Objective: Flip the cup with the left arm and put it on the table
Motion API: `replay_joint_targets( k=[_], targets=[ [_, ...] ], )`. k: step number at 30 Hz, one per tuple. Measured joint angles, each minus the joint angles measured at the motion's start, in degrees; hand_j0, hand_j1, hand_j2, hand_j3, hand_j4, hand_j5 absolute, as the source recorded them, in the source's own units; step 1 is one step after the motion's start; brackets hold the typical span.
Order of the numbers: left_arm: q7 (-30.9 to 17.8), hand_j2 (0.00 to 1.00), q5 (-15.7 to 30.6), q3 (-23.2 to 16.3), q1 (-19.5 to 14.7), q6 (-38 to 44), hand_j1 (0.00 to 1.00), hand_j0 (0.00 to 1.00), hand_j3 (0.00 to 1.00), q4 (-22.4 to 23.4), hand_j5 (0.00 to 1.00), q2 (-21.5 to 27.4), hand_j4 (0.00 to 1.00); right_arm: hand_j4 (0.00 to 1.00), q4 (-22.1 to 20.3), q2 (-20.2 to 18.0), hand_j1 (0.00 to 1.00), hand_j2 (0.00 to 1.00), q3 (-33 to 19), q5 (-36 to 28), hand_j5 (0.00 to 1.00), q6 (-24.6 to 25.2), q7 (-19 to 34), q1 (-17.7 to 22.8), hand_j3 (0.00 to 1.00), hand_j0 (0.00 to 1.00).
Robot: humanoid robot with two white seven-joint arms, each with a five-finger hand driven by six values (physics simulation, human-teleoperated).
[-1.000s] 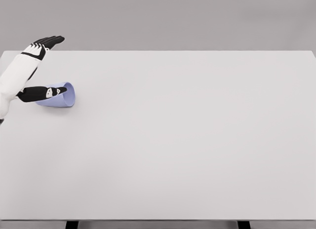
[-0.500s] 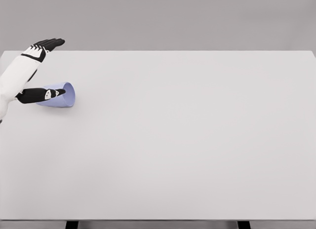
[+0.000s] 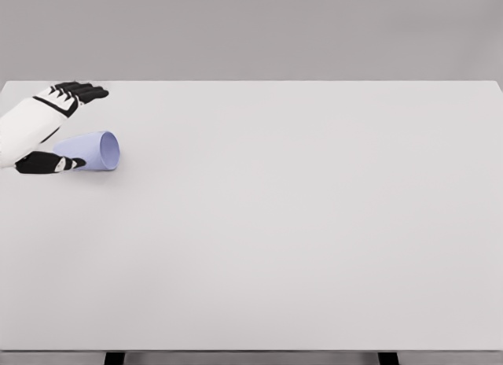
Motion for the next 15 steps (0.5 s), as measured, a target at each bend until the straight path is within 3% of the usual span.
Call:
replay_joint_targets(
  k=[3,9,15],
  targets=[
    [-0.1,1.0,-1.0,-3.9,-2.2,4.7,1.0,1.0,1.0,0.2,1.0,0.9,1.0,1.0,0.0,0.0,1.0,1.0,0.0,0.0,1.0,0.0,0.0,0.0,1.0,1.0],
    [-0.2,1.0,-1.3,-6.9,-2.8,11.0,1.0,1.0,1.0,0.6,1.0,-0.5,1.0,1.0,0.0,0.0,1.0,1.0,0.0,0.0,1.0,0.0,0.0,0.0,1.0,1.0],
    [-0.3,1.0,6.3,-10.5,-6.3,16.5,1.0,1.0,1.0,0.8,1.0,-2.1,1.0,1.0,0.0,0.0,1.0,1.0,0.0,0.0,1.0,0.0,0.0,0.0,1.0,1.0]
  ],
)
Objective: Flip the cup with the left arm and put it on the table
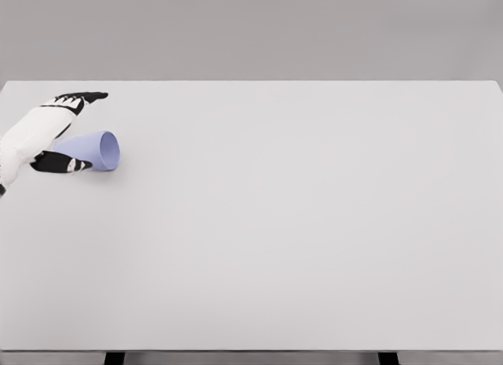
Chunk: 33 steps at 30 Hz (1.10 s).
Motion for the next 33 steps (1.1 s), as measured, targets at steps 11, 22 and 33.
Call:
replay_joint_targets(
  k=[11,22,33],
  targets=[
    [-2.9,1.0,4.4,-3.1,-1.2,5.9,1.0,1.0,1.0,0.3,1.0,-1.0,1.0,1.0,0.0,0.0,1.0,1.0,0.0,0.0,1.0,0.0,0.0,0.0,1.0,1.0],
    [-4.0,1.0,4.9,-7.0,-4.9,8.1,1.0,1.0,1.0,3.7,1.0,-2.9,1.0,1.0,0.0,0.0,1.0,1.0,0.0,0.0,1.0,0.0,0.0,0.0,1.0,1.0],
    [-4.5,1.0,4.9,-9.0,-8.7,8.2,1.0,1.0,1.0,8.8,1.0,-5.6,1.0,1.0,0.0,0.0,1.0,1.0,0.0,0.0,1.0,0.0,0.0,0.0,1.0,1.0]
  ],
)
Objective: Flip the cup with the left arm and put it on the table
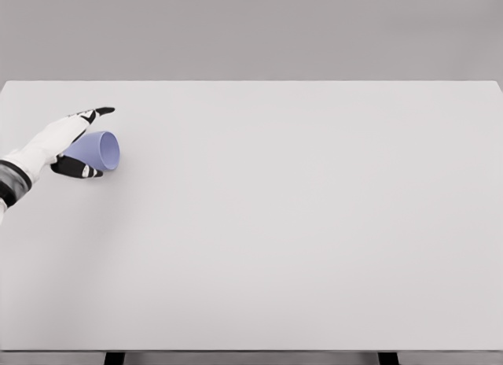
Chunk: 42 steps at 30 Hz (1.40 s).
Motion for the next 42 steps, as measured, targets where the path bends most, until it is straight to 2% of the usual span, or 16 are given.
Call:
replay_joint_targets(
  k=[5,7,12,42],
  targets=[
    [-1.7,1.0,0.0,-0.4,-0.4,0.0,1.0,1.0,1.0,1.1,1.0,-0.3,1.0,1.0,0.0,0.0,1.0,1.0,0.0,0.0,1.0,0.0,0.0,0.0,1.0,1.0],
    [-2.4,1.0,-0.1,-0.8,-1.8,0.0,1.0,1.0,1.0,1.8,1.0,-0.3,1.0,1.0,0.0,0.0,1.0,1.0,0.0,0.0,1.0,0.0,0.0,0.0,1.0,1.0],
    [-3.0,1.0,-0.1,-1.9,-3.0,0.0,1.0,1.0,1.0,3.2,1.0,-1.2,1.0,1.0,0.0,0.0,1.0,1.0,0.0,0.0,1.0,0.0,0.0,0.0,1.0,1.0],
    [-3.2,1.0,-0.6,-2.9,-3.3,1.6,1.0,1.0,1.0,7.0,1.0,-3.9,1.0,1.0,0.0,0.0,1.0,1.0,0.0,0.0,1.0,0.0,0.0,0.0,1.0,1.0]
  ],
)
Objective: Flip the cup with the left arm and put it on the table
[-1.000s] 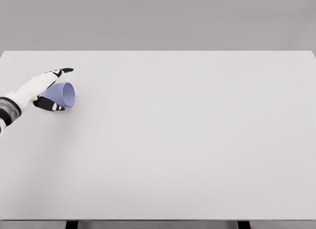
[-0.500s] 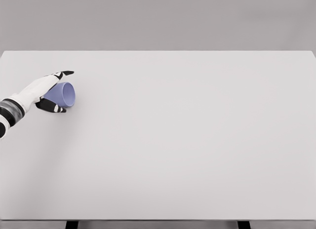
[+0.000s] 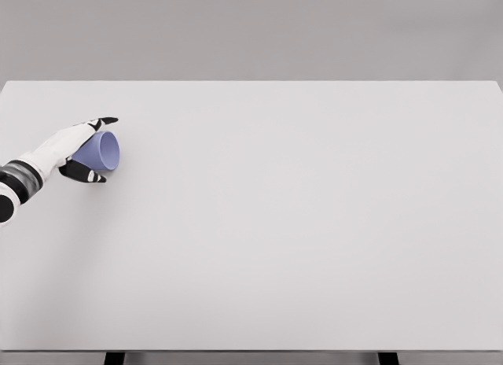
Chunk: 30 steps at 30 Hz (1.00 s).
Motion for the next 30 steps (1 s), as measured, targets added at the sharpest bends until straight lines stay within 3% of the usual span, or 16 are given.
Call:
replay_joint_targets(
  k=[11,19,30],
  targets=[
    [0.5,0.8,-1.2,0.0,-0.2,2.8,0.8,0.8,0.8,0.2,0.8,-0.7,0.8,1.0,0.0,0.0,1.0,1.0,0.0,0.0,1.0,0.0,0.0,0.0,1.0,1.0],
    [0.3,0.8,0.0,0.2,-0.4,3.4,0.8,0.8,0.8,0.0,0.8,-1.0,0.8,1.0,0.0,0.0,1.0,1.0,0.0,0.0,1.0,0.0,0.0,0.0,1.0,1.0],
    [0.2,0.8,7.4,3.6,-0.4,3.3,0.8,0.8,0.8,-0.3,0.8,-1.0,0.8,1.0,0.0,0.0,1.0,1.0,0.0,0.0,1.0,0.0,0.0,0.0,1.0,1.0]
  ],
)
